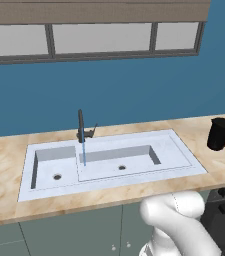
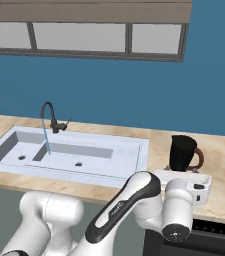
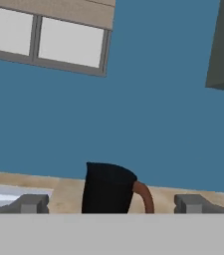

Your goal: Turn on the sink faucet and place the jug under the water for a few seconds to fill it up.

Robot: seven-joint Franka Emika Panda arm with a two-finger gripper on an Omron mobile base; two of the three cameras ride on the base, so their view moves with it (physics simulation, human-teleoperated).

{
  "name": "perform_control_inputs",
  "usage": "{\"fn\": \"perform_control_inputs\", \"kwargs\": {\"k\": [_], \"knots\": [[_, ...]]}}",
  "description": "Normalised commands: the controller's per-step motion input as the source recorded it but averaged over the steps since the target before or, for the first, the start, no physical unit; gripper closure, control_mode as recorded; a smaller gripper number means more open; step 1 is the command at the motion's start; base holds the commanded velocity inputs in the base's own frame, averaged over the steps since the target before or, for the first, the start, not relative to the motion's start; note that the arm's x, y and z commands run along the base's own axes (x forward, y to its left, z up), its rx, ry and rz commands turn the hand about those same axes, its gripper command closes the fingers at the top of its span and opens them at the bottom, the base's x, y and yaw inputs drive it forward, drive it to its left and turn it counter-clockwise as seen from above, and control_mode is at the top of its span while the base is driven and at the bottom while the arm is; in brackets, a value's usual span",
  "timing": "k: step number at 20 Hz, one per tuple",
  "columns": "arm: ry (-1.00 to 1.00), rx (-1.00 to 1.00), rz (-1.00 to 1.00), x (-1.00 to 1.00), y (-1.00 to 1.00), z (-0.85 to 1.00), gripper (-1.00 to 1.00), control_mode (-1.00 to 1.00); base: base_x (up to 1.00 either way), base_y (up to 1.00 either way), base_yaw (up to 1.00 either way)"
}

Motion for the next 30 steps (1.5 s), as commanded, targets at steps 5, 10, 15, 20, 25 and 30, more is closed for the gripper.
{"fn": "perform_control_inputs", "kwargs": {"k": [5,10,15,20,25,30], "knots": [[0.0,-0.12,0.06,0.13,-0.28,-0.04,-1.0,-1.0,0.0,0.0,0.0],[0.03,-0.13,0.02,0.33,0.0,-0.22,-1.0,-1.0,0.0,0.0,0.0],[0.07,-0.1,0.03,0.45,0.0,-0.08,-1.0,-1.0,0.0,0.0,0.0],[0.06,-0.06,0.06,0.38,0.0,-0.06,-1.0,-1.0,0.0,0.0,0.0],[0.01,-0.03,0.05,0.17,-0.01,-0.03,-1.0,-1.0,0.0,0.0,0.0],[0.0,-0.03,0.06,0.13,-0.01,-0.03,-1.0,-1.0,0.0,0.0,0.0]]}}
